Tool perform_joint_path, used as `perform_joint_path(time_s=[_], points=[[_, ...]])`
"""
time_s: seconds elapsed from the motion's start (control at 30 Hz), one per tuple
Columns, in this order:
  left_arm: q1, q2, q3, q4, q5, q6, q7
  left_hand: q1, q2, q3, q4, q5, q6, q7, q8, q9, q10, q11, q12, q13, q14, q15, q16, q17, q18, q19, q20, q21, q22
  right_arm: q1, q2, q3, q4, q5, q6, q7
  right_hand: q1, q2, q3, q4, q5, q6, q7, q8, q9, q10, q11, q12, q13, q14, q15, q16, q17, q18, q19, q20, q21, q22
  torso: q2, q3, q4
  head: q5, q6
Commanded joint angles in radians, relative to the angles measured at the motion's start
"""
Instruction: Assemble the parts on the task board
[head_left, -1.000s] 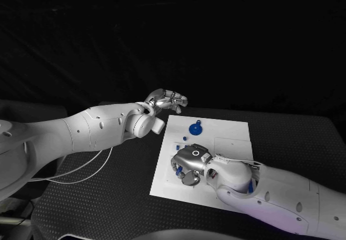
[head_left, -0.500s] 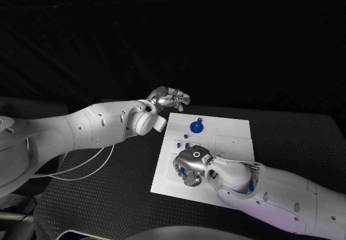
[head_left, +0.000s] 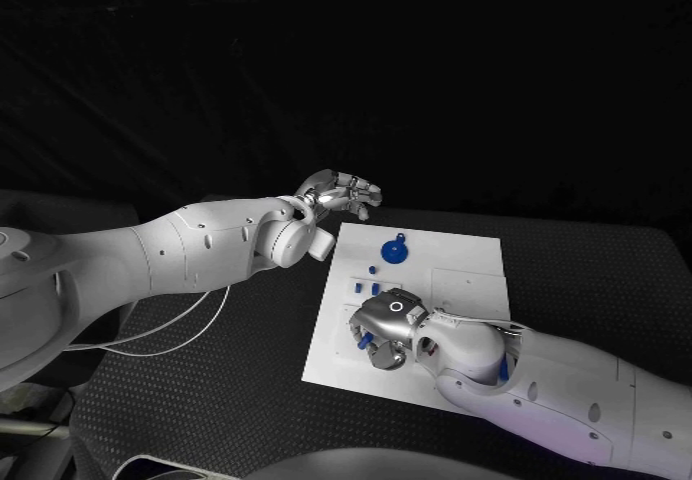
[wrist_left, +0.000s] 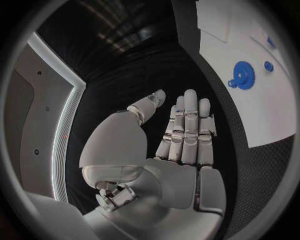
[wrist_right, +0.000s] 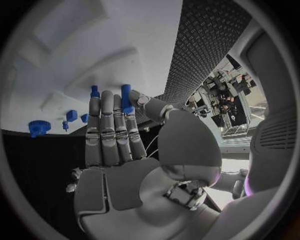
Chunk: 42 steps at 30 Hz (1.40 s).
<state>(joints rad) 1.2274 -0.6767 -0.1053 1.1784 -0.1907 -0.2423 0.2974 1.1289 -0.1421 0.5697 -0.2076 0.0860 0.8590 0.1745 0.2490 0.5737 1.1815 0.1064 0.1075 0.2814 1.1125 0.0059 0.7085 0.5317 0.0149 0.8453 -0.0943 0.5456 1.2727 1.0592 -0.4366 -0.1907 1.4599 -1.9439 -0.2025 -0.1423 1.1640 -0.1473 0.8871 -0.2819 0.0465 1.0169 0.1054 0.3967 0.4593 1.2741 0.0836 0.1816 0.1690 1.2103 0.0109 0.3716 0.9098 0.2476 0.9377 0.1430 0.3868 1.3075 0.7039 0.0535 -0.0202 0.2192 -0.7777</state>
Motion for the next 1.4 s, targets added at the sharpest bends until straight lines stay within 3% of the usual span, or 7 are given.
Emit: perform_joint_path(time_s=[0.03, 0.43, 0.8, 0.87, 1.07, 1.23, 1.4], points=[[0.002, 0.001, 0.001, 0.003, 0.006, 0.014, 0.011, -0.002, -0.002, 0.0, 0.004, 0.004, -0.004, 0.0, -0.001, 0.001, -0.007, 0.003, -0.001, -0.001, 0.005, -0.001, -0.004, 0.002, 0.007, 0.009, 0.001, -0.004, 0.001, -0.001, 0.003, -0.001, -0.002, -0.035, 0.016, -0.022, 0.0, 0.014, 0.005, 0.0, 0.002, 0.008, 0.001, 0.006, 0.0, 0.022, -0.016, 0.004, 0.002, 0.008, -0.002, 0.002, 0.002, 0.014, 0.006, 0.002, 0.004, 0.021, 0.0, 0.0003, -0.0001, 0.0, -0.001], [0.002, 0.003, 0.001, 0.003, 0.006, 0.015, 0.009, -0.001, -0.002, 0.0, 0.004, 0.004, -0.004, 0.0, -0.001, 0.001, -0.007, 0.003, 0.0, -0.001, 0.005, -0.001, -0.006, 0.003, 0.008, 0.009, 0.001, -0.005, 0.002, -0.001, 0.026, -0.02, -0.009, -0.045, 0.034, -0.022, -0.001, 0.013, 0.006, -0.001, 0.002, 0.009, 0.001, 0.006, 0.001, 0.023, -0.016, 0.004, 0.003, 0.009, -0.003, 0.001, 0.003, 0.014, 0.006, 0.002, 0.005, 0.021, 0.0, -0.0001, 0.0009, -0.001, -0.002], [0.002, 0.004, 0.001, 0.002, 0.006, 0.016, 0.008, -0.001, -0.003, 0.0, 0.005, 0.003, -0.005, 0.0, -0.001, 0.001, -0.007, 0.003, 0.0, -0.001, 0.005, -0.001, -0.006, 0.004, 0.007, 0.01, 0.001, -0.006, 0.002, -0.002, 0.033, -0.022, -0.016, -0.028, 0.026, -0.016, -0.005, 0.008, 0.012, -0.002, 0.002, 0.003, 0.003, 0.002, 0.0, 0.016, -0.013, -0.002, 0.003, 0.003, 0.0, -0.004, 0.004, 0.014, 0.0, 0.003, 0.003, 0.02, 0.0, -0.0002, -0.0007, -0.001, -0.003], [0.002, 0.005, 0.001, 0.002, 0.006, 0.016, 0.007, -0.002, -0.003, 0.0, 0.005, 0.003, -0.005, 0.0, -0.001, 0.001, -0.007, 0.003, 0.0, -0.001, 0.005, -0.001, -0.006, 0.004, 0.007, 0.01, 0.001, -0.006, 0.002, -0.002, 0.033, -0.022, -0.016, -0.019, 0.028, -0.014, -0.013, -0.002, 0.016, -0.001, 0.003, -0.004, 0.007, -0.004, -0.001, 0.007, -0.008, -0.009, 0.002, -0.004, 0.004, -0.012, 0.004, 0.013, -0.009, 0.006, 0.0, 0.019, 0.0, -0.0002, -0.0008, -0.001, -0.003], [0.002, 0.004, 0.001, 0.001, 0.007, 0.016, 0.006, -0.002, -0.003, 0.0, 0.005, 0.003, -0.007, 0.001, -0.002, 0.001, -0.008, 0.003, -0.001, -0.002, 0.005, -0.001, -0.008, 0.005, 0.007, 0.01, 0.001, -0.007, 0.003, -0.002, 0.029, -0.022, -0.02, 0.009, 0.016, -0.008, -0.119, -0.121, -0.052, 0.057, 0.007, -0.029, 0.021, -0.031, -0.011, -0.023, 0.007, -0.033, 0.001, -0.02, 0.017, -0.043, -0.003, 0.013, -0.035, 0.016, -0.004, 0.02, 0.0, 0.0002, -0.0005, -0.002, -0.004], [0.002, 0.003, 0.001, 0.001, 0.008, 0.017, 0.005, -0.002, -0.003, 0.0, 0.006, 0.003, -0.009, 0.002, -0.003, 0.001, -0.009, 0.003, -0.001, -0.002, 0.005, -0.001, -0.008, 0.006, 0.007, 0.01, 0.001, -0.008, 0.003, -0.002, 0.028, -0.022, -0.022, 0.02, -0.011, -0.006, -0.164, -0.139, -0.152, 0.055, 0.008, -0.068, 0.039, -0.056, -0.02, -0.064, 0.026, -0.057, -0.006, -0.041, 0.029, -0.066, -0.007, 0.011, -0.068, 0.024, -0.01, 0.021, 0.0, 0.0007, -0.0005, -0.002, -0.004], [0.002, 0.003, 0.001, 0.001, 0.008, 0.017, 0.005, -0.002, -0.004, 0.0, 0.006, 0.003, -0.01, 0.002, -0.003, 0.0, -0.009, 0.003, -0.001, -0.002, 0.005, -0.001, -0.009, 0.006, 0.007, 0.01, 0.001, -0.008, 0.003, -0.002, 0.026, -0.022, -0.02, 0.023, -0.037, -0.006, -0.165, -0.144, -0.182, 0.047, 0.005, -0.097, 0.051, -0.073, -0.03, -0.095, 0.039, -0.075, -0.015, -0.059, 0.038, -0.083, -0.011, 0.01, -0.092, 0.03, -0.018, 0.019, 0.0, 0.0008, -0.0006, -0.003, -0.003]])
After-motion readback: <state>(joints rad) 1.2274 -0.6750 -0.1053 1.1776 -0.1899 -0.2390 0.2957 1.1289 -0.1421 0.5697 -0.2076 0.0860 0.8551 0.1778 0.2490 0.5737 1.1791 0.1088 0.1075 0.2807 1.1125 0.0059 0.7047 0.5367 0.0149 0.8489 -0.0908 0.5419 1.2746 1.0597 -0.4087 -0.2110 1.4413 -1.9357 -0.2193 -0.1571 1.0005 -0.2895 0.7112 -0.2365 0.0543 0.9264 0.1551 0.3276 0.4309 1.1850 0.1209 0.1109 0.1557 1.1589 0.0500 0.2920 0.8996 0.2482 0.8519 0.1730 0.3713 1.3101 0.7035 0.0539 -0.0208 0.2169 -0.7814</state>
